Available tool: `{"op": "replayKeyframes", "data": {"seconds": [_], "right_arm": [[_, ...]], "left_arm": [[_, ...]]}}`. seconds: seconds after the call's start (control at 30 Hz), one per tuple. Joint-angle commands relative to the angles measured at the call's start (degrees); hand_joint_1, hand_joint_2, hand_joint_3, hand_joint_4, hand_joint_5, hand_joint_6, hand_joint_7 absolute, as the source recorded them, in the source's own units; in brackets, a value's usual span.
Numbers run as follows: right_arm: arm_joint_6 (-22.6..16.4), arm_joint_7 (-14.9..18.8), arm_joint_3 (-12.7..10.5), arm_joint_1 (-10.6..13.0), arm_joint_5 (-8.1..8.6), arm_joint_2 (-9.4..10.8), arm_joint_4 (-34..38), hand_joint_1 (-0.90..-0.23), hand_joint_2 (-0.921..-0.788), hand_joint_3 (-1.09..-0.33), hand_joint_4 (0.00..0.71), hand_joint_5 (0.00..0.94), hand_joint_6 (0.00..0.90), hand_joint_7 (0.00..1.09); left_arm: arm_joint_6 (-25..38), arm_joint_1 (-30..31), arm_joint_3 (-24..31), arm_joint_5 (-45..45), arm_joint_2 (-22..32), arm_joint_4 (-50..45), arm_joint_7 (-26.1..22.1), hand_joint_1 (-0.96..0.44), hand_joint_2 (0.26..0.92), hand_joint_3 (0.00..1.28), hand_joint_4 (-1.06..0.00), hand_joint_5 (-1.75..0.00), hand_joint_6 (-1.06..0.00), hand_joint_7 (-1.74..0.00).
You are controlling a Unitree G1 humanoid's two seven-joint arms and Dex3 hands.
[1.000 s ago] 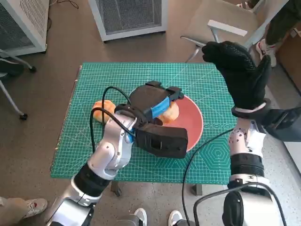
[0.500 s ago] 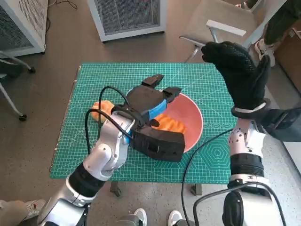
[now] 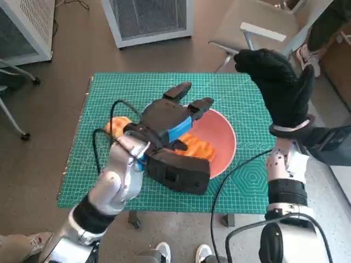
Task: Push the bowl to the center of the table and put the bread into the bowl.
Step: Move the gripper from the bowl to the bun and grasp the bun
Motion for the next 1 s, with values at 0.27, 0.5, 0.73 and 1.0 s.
{"op": "replayKeyframes", "data": {"seconds": [0.27, 0.5, 0.73, 1.0], "right_arm": [[1.54, 0.08, -0.15, 1.80, 0.44, -0.30, -0.38, -0.637, -0.921, -0.542, 0.206, 0.001, 0.131, 0.36], [1.32, -0.29, -0.22, 1.80, 0.27, -0.11, -0.24, -0.625, -0.921, -0.537, 0.213, 0.002, 0.159, 0.31], [1.82, 0.13, -0.26, 0.96, 0.49, -0.15, 0.49, -0.628, -0.921, -0.540, 0.212, 0.001, 0.162, 0.31], [2.62, 1.14, -0.39, -0.08, 0.82, -0.39, 1.47, -0.639, -0.921, -0.542, 0.207, 0.000, 0.163, 0.30]], "left_arm": [[1.25, 2.76, 6.85, -2.93, 5.05, -6.69, -2.41, -0.49, 0.801, 0.00, 0.00, 0.00, -0.24, -0.01], [8.19, 6.22, 17.35, -1.26, 12.76, -12.99, -6.68, -0.36, 0.728, 0.00, 0.00, 0.00, -0.25, -0.01], [12.13, 7.38, 18.96, -1.48, 15.17, -14.70, -9.73, -0.32, 0.717, 0.00, -0.02, 0.00, -0.25, -0.01], [14.81, 8.57, 19.29, -2.69, 16.02, -15.19, -11.81, -0.27, 0.716, 0.00, -0.02, 0.00, -0.23, 0.00]]}}
